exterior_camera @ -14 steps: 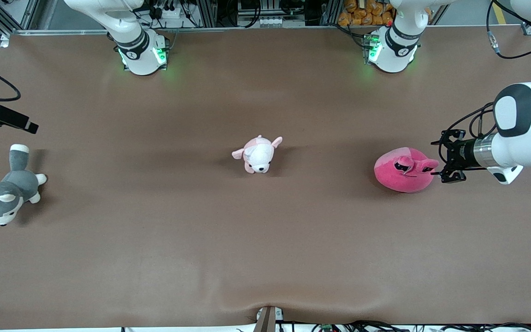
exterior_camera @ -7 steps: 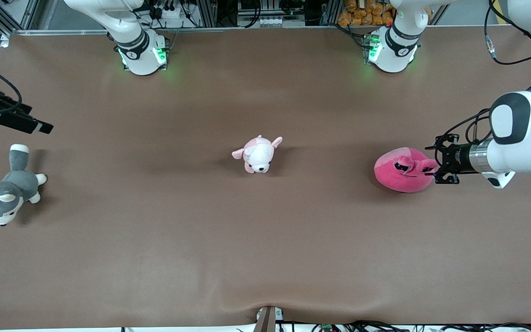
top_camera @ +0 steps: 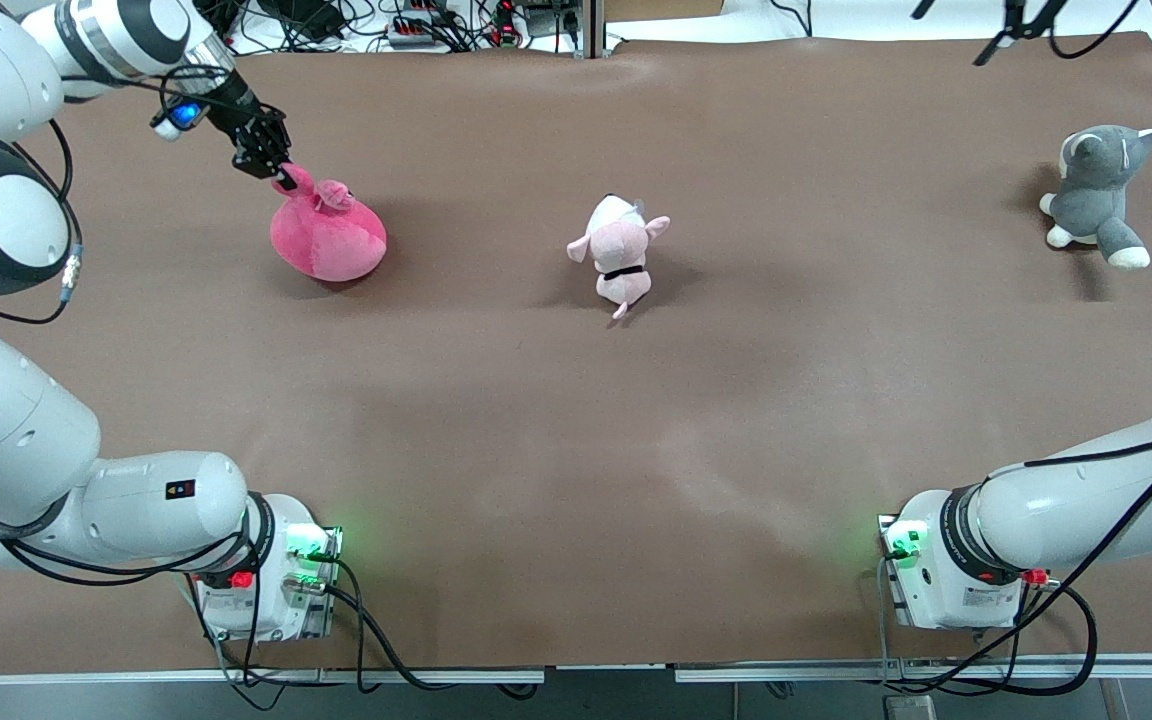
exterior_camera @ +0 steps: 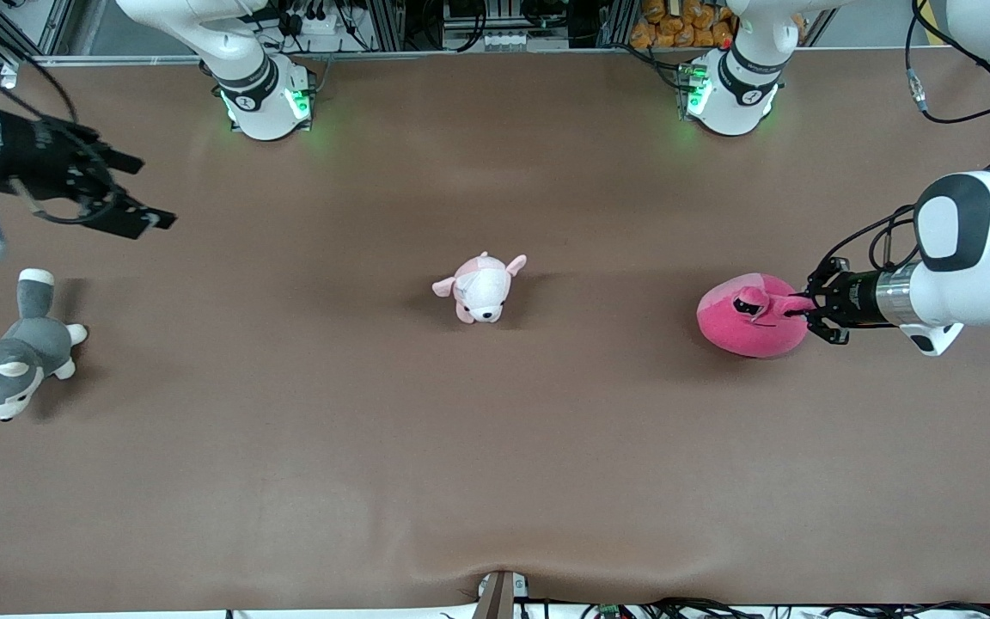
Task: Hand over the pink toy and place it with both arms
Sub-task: 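Grasp and lift the pink toy with the left gripper while the right gripper approaches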
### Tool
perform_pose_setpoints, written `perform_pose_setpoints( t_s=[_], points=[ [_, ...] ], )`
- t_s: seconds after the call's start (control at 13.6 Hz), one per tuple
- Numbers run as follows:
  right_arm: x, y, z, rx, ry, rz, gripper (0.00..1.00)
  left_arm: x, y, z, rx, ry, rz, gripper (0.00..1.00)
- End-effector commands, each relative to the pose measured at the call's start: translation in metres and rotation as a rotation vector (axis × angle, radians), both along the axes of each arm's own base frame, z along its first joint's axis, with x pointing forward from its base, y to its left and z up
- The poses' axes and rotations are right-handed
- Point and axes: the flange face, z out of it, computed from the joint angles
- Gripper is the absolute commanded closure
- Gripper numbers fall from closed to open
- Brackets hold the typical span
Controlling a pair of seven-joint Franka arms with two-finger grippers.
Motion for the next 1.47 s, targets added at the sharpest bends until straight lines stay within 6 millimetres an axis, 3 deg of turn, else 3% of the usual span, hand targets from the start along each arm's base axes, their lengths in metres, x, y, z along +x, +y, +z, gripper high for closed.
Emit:
perform_pose_setpoints(
  t_s=[0.0,0.29,0.44,0.59,0.73,1.03,1.25,1.39],
  points=[
    [-0.003,0.029,0.001,-0.007,0.029,-0.026,0.0,0.008,-0.017,0.066,-0.031,0.011,-0.046,1.0],
    [-0.005,0.069,0.001,-0.035,0.026,-0.099,0.0,0.006,-0.065,0.137,-0.026,-0.002,-0.05,1.0],
    [-0.004,0.083,-0.002,-0.052,0.039,-0.149,0.0,0.001,-0.083,0.162,-0.012,-0.007,-0.025,1.0],
    [-0.006,0.106,-0.004,-0.065,0.041,-0.187,0.0,-0.001,-0.116,0.187,-0.019,-0.02,0.025,1.0],
    [-0.007,0.148,-0.011,-0.08,0.033,-0.26,0.0,-0.01,-0.159,0.201,-0.034,0.005,0.082,1.0],
    [-0.008,0.238,-0.035,-0.086,0.022,-0.477,0.0,-0.038,-0.248,0.239,-0.067,-0.034,0.028,1.0],
    [-0.01,0.289,-0.056,-0.08,0.024,-0.647,0.0,-0.055,-0.321,0.244,-0.09,-0.081,0.099,1.0],
    [-0.013,0.317,-0.068,-0.074,0.025,-0.734,0.0,-0.066,-0.357,0.252,-0.109,-0.094,0.153,1.0]
  ],
)
